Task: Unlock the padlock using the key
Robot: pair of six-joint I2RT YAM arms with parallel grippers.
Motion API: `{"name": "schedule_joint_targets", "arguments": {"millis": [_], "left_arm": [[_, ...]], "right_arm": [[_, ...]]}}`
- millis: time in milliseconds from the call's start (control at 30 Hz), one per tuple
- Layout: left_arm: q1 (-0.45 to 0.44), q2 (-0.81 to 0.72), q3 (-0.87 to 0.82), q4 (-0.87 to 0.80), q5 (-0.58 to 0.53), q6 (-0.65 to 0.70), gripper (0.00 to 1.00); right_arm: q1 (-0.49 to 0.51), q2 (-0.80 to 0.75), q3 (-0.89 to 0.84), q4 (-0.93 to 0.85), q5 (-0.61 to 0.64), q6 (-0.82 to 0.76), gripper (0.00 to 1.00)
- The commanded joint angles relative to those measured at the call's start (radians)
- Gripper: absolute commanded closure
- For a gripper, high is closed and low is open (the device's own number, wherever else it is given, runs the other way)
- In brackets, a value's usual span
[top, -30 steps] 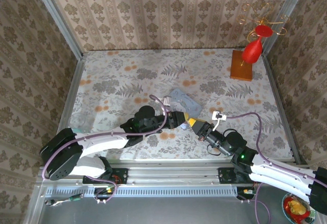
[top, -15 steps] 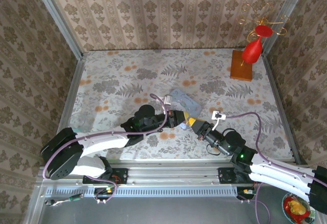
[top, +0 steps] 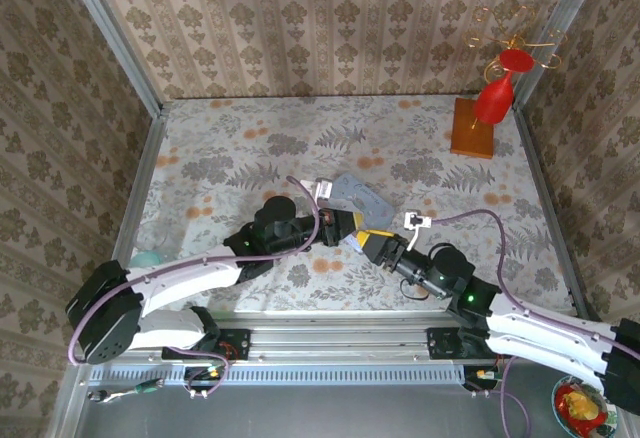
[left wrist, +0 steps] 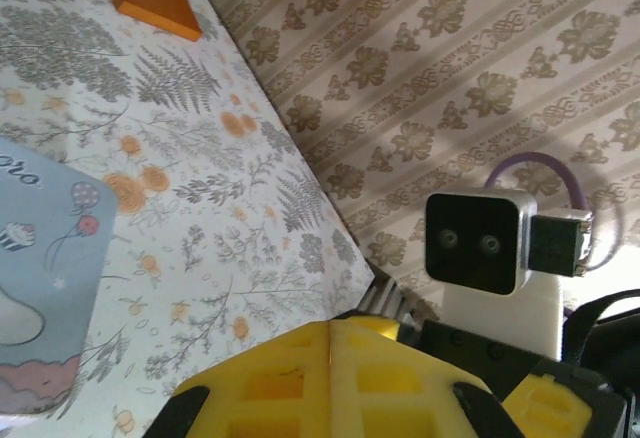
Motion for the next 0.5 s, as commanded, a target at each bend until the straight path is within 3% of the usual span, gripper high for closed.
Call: {"name": "schedule_joint_targets", "arguments": {"millis": [0, 233, 467], "left_arm": [[0.006, 0.02, 0.001, 0.122, 0.064, -0.039, 1.0], [0.012, 0.008, -0.025, 0.156, 0.049, -0.065, 1.0], [0.027, -0.008, -0.049, 0.164, 0.037, -0.077, 1.0]], "right_arm": [[-0.025, 0.067, 0.028, 0.18, -0.134, 0.063, 0.5], [-0.029, 0.083, 0.016, 0.201, -0.127, 0.088, 0.7], [-0.033, 0.014, 0.006, 0.127, -0.1, 0.079, 0.68]]}}
